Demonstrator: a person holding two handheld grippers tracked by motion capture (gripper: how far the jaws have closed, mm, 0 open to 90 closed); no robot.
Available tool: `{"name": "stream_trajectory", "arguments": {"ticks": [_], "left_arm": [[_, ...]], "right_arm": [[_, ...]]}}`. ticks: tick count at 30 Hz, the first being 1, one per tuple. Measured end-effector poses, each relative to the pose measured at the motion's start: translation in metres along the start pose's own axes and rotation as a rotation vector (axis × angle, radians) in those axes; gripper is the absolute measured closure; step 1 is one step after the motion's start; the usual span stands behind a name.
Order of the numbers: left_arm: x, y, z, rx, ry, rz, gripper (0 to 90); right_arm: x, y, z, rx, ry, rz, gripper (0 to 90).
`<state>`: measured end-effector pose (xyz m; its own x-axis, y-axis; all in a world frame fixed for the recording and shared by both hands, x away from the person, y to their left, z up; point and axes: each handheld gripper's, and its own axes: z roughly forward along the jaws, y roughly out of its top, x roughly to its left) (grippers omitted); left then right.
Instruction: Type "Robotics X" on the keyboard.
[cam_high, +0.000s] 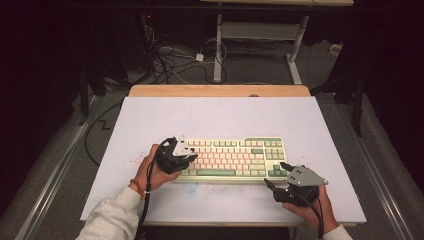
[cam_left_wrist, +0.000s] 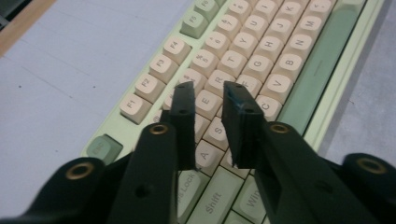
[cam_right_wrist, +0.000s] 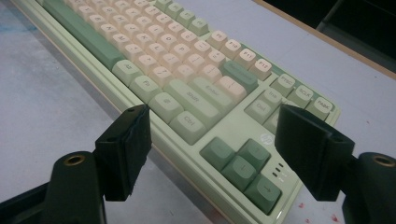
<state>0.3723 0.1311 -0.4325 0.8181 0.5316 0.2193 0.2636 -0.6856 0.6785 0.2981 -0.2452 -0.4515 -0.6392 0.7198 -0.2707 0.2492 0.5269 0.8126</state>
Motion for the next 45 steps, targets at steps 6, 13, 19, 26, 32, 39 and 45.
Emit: {"name": "stream_trajectory", "arguments": {"ticks": [6,13,19,26,32,39,45], "left_arm": [[-0.001,-0.002,-0.008,-0.063,0.041,0.002,51.5],[-0.001,-0.004,-0.013,-0.094,0.072,-0.024,29.8],[-0.002,-0.009,-0.018,-0.119,0.103,-0.023,20.6],[-0.004,-0.014,-0.030,-0.158,0.101,-0.023,22.2],[-0.003,-0.024,-0.033,-0.129,0.141,-0.007,21.9],[-0.003,-0.036,-0.039,-0.137,0.152,-0.029,21.3],[-0.014,-0.037,-0.038,-0.149,0.095,-0.036,24.0]], "right_arm": [[-0.001,0.000,0.000,-0.003,-0.003,0.004,27.7],[-0.001,0.000,0.000,-0.001,0.000,0.005,27.7],[-0.001,0.001,0.000,-0.004,-0.002,0.002,27.7],[0.000,0.001,0.000,-0.003,-0.005,-0.001,27.7],[-0.003,0.000,-0.001,-0.004,-0.012,0.006,27.8],[-0.003,0.000,-0.001,-0.003,-0.014,0.003,27.8],[-0.002,0.001,-0.001,-0.001,-0.021,0.004,27.9]]}}
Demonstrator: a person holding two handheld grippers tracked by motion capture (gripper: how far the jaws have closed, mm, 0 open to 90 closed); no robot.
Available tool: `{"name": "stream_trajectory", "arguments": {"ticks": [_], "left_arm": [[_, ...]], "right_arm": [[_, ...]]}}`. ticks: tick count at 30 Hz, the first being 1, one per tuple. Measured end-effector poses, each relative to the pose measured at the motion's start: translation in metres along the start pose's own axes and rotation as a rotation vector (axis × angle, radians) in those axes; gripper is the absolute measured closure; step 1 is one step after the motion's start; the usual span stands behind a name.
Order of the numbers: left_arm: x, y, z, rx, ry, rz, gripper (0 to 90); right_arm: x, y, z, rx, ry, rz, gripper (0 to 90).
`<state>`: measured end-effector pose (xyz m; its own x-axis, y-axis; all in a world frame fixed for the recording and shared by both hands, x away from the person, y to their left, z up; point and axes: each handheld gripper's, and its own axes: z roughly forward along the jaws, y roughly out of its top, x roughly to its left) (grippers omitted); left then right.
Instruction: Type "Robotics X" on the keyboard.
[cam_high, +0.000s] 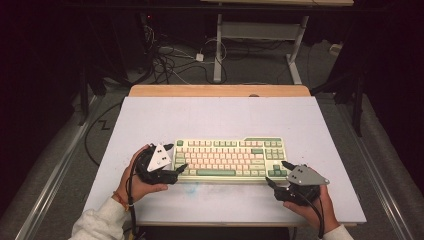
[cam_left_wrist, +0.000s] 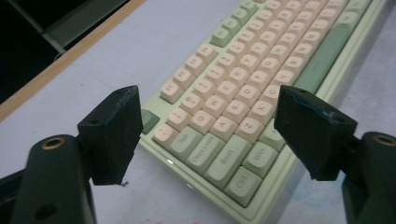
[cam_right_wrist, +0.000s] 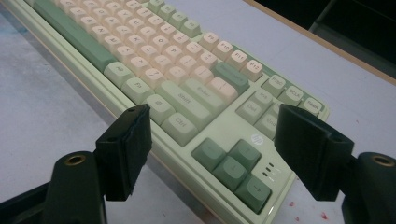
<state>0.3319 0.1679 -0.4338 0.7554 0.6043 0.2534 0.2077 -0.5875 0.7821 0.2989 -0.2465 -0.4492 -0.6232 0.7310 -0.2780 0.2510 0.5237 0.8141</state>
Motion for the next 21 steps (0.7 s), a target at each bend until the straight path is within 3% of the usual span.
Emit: {"name": "stream_trajectory", "arguments": {"ticks": [7,10,18,21], "left_arm": [[-0.010,0.001,0.006,0.007,-0.058,-0.016,26.4],[-0.015,0.003,0.011,0.016,-0.083,-0.012,32.0],[-0.017,0.013,0.026,0.022,-0.195,-0.033,74.0],[-0.019,0.019,0.032,0.045,-0.215,0.007,84.7]], "right_arm": [[0.001,0.000,0.000,0.001,0.006,-0.005,27.9],[0.000,0.000,0.000,-0.001,0.004,-0.001,27.9],[0.002,0.000,0.001,0.002,0.009,-0.005,27.9],[0.001,0.000,0.001,0.002,0.009,-0.004,28.1]]}}
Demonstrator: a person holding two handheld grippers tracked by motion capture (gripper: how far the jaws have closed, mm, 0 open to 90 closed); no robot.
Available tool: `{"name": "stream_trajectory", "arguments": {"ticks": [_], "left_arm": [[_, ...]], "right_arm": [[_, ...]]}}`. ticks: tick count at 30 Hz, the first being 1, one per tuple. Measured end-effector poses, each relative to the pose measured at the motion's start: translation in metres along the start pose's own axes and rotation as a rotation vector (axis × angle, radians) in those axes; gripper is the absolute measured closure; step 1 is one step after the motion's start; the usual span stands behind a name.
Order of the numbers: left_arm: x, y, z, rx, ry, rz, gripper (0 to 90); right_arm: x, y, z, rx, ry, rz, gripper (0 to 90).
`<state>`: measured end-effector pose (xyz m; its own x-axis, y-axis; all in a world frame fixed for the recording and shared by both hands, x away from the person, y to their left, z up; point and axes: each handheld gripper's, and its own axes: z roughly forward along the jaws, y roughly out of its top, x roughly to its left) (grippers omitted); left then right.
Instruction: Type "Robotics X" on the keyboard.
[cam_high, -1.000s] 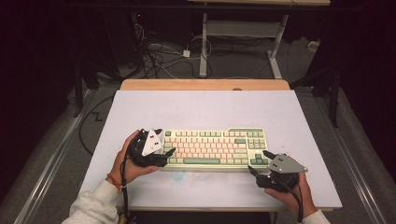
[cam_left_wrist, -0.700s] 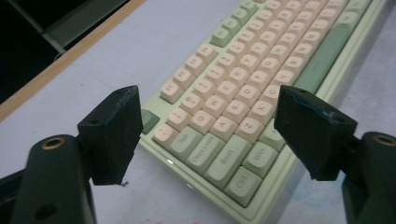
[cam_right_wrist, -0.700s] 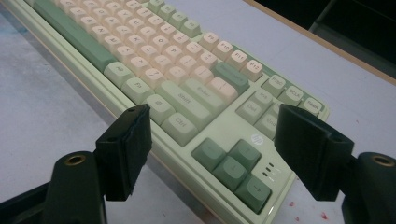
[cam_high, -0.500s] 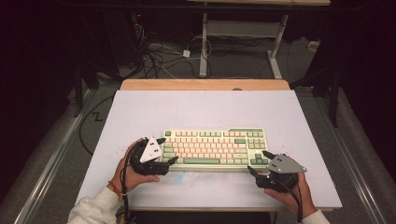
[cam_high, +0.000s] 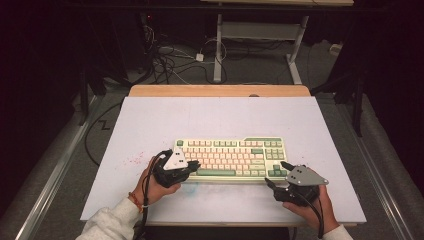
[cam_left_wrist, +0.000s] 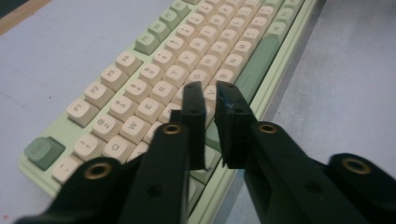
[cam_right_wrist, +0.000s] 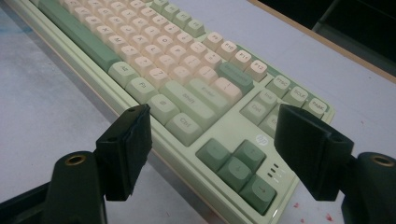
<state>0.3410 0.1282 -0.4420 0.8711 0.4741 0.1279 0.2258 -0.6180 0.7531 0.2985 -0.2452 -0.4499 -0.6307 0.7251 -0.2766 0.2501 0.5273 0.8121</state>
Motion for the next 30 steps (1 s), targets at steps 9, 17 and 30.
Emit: {"name": "stream_trajectory", "arguments": {"ticks": [9,17,30], "left_arm": [[-0.001,0.014,0.019,0.040,-0.038,0.016,87.5],[-0.005,0.019,0.033,0.088,-0.035,0.053,87.5],[-0.012,0.020,0.035,0.131,-0.002,0.113,85.9]], "right_arm": [[0.000,0.000,0.001,0.001,0.000,-0.002,28.1],[0.000,0.000,0.001,0.004,0.003,-0.004,28.1],[0.000,-0.001,0.002,0.010,0.004,-0.010,28.1]]}}
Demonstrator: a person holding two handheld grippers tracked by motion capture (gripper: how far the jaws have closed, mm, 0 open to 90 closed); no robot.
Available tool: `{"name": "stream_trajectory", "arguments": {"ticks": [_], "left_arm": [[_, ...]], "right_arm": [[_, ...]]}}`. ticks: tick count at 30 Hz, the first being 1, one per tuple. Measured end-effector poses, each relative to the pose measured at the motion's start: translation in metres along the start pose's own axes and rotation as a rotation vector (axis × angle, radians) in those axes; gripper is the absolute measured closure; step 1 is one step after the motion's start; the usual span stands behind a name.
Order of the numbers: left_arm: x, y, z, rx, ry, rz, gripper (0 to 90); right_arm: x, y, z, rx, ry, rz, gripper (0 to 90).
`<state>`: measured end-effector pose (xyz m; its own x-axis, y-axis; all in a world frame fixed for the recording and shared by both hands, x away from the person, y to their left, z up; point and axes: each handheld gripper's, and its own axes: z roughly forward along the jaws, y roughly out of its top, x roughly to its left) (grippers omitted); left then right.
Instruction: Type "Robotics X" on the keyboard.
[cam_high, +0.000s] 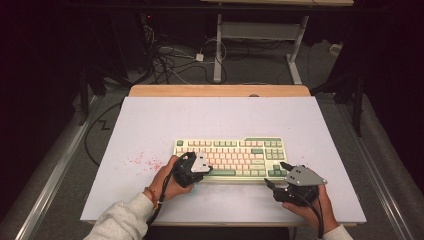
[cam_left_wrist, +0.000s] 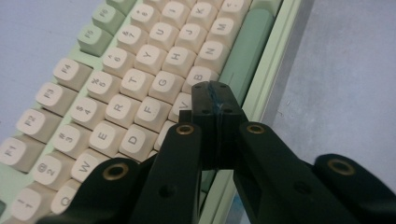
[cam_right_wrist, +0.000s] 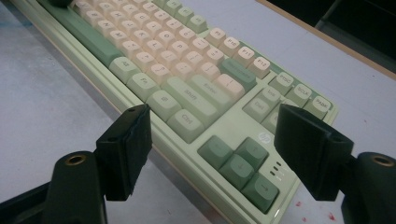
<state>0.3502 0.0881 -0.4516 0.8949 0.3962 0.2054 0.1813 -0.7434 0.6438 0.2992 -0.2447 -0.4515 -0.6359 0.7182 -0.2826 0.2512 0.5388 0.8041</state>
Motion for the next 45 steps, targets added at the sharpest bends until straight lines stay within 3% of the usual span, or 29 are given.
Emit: {"name": "stream_trajectory", "arguments": {"ticks": [7,19,22,26,34,45], "left_arm": [[0.008,-0.002,-0.017,-0.069,0.026,-0.019,78.1],[0.017,-0.018,-0.038,-0.135,0.122,-0.043,44.6],[0.019,-0.025,-0.041,-0.124,0.165,-0.057,35.7],[0.021,-0.037,-0.045,-0.129,0.191,-0.080,25.6],[0.022,-0.059,-0.058,-0.149,0.231,-0.104,19.6],[0.017,-0.083,-0.059,-0.084,0.253,-0.119,18.3]], "right_arm": [[-0.001,0.000,-0.001,-0.008,0.003,0.006,28.0],[-0.002,0.000,-0.002,-0.010,-0.003,0.009,28.0],[-0.002,-0.001,-0.002,-0.010,-0.003,0.006,28.0],[-0.002,-0.001,-0.002,-0.008,-0.003,0.007,28.0],[-0.003,0.000,-0.002,-0.010,-0.007,0.006,28.0],[-0.010,0.001,-0.003,-0.018,-0.016,0.033,29.5]]}}
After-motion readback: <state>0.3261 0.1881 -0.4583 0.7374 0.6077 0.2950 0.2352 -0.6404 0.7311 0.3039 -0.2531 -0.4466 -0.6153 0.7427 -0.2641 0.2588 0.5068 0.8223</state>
